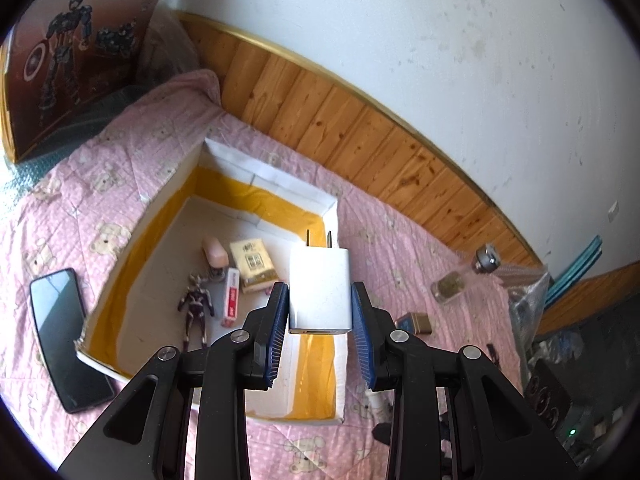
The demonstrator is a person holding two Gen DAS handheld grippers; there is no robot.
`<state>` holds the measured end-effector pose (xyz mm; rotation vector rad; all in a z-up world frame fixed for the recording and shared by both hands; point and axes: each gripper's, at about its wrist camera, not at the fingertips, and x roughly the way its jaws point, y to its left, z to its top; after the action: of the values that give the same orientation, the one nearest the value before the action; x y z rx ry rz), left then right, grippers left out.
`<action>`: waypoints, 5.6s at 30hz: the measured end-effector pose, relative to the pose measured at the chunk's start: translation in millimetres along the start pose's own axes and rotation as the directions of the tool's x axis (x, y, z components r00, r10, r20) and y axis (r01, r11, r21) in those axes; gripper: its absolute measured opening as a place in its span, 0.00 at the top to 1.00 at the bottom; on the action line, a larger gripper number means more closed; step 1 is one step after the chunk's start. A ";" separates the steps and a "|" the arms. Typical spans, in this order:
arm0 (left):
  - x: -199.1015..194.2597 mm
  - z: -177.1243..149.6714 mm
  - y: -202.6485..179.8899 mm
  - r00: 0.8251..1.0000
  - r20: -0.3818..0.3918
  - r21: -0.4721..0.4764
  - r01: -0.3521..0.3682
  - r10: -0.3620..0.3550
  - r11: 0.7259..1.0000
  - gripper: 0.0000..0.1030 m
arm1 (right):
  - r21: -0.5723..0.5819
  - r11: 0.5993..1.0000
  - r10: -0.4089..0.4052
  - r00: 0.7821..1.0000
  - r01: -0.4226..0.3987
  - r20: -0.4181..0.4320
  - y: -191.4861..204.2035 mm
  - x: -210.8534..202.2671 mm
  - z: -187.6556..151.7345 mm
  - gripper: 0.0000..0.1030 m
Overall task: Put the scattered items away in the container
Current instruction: 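Lift the charger cube and lighter and carry both over the white box, then lower both tools into the box and open them to drop cube and lighter, then withdraw both tools from the box toward the tape roll and gold tin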
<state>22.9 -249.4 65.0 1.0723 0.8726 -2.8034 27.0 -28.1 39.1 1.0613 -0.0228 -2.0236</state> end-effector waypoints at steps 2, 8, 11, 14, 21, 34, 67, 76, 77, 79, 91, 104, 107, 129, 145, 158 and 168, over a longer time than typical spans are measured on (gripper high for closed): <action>-2.2 5.9 5.4 1.000 0.011 -0.012 -0.001 0.001 1.000 0.69 | -0.004 1.000 0.004 1.000 -0.004 0.000 4.6 2.5 4.6 0.80; 1.8 16.3 19.4 1.000 0.008 -0.043 -0.005 0.005 0.999 0.69 | -0.025 1.000 -0.002 1.000 0.002 0.002 16.4 8.7 20.4 0.80; 6.4 21.3 24.4 1.000 0.003 -0.054 -0.011 0.011 0.999 0.69 | -0.023 1.000 0.000 1.000 0.000 0.003 17.7 11.6 29.1 0.80; 10.9 26.3 29.6 1.000 0.000 -0.064 -0.016 0.016 0.998 0.69 | -0.022 1.000 -0.002 1.000 0.002 0.003 18.0 14.6 37.9 0.80; 25.4 34.6 40.2 0.999 -0.019 -0.084 -0.036 0.035 0.996 0.69 | -0.019 1.000 -0.011 1.000 0.011 0.004 17.6 22.3 56.8 0.80; 64.7 48.2 53.7 0.994 -0.064 -0.104 -0.100 0.093 0.990 0.69 | 0.006 1.000 -0.016 1.000 0.016 -0.014 7.5 47.0 89.7 0.80; 138.7 74.2 70.2 0.971 -0.097 -0.054 -0.225 0.219 0.973 0.69 | -0.020 0.992 -0.127 0.988 0.125 -0.093 -35.6 112.3 154.7 0.80; 157.0 80.1 80.4 0.955 -0.107 -0.025 -0.280 0.276 0.960 0.69 | -0.064 0.984 -0.177 0.974 0.169 -0.139 -50.0 140.0 164.9 0.80; 160.0 80.1 81.3 0.954 -0.112 -0.024 -0.283 0.279 0.959 0.69 | -0.072 0.982 -0.183 0.973 0.174 -0.143 -51.1 143.8 166.3 0.80; 167.2 79.9 82.4 0.951 -0.124 -0.016 -0.287 0.283 0.958 0.69 | -0.081 0.980 -0.191 0.970 0.181 -0.151 -53.5 149.8 168.1 0.80; 196.7 80.6 78.4 0.909 -0.134 0.120 -0.380 0.394 0.917 0.69 | -0.251 0.938 -0.288 0.942 0.241 -0.172 -51.1 180.5 177.0 0.80; 207.2 78.1 81.9 0.888 -0.156 0.168 -0.408 0.433 0.897 0.69 | -0.378 0.878 -0.385 0.902 0.292 -0.196 -48.6 212.2 185.0 0.80; 207.5 77.7 81.9 0.888 -0.155 0.166 -0.408 0.432 0.898 0.69 | -0.381 0.873 -0.400 0.893 0.304 -0.205 -51.4 216.2 185.0 0.80; 177.0 97.4 79.1 0.938 -0.118 0.051 -0.321 0.325 0.946 0.68 | -0.304 0.898 -0.388 0.899 0.318 -0.204 -60.2 198.1 186.5 0.79; 139.2 92.3 33.2 0.949 -0.057 0.109 -0.304 0.311 0.946 0.68 | -0.103 0.991 -0.098 0.978 0.080 -0.182 -53.6 121.6 169.8 0.79; 95.4 57.8 -35.7 0.976 -0.035 0.207 -0.203 0.215 0.957 0.66 | -0.067 0.997 0.025 0.999 -0.026 -0.022 -55.1 0.6 100.7 0.79; 101.8 -15.5 -132.6 0.982 -0.174 0.361 -0.011 0.079 0.932 0.64 | 0.098 0.994 -0.047 0.999 0.046 0.017 -113.0 -49.3 24.8 0.79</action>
<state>-72.7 -111.6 58.1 1.3961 0.3346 -2.9295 -50.1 70.9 47.0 1.1126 -0.1087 -2.0924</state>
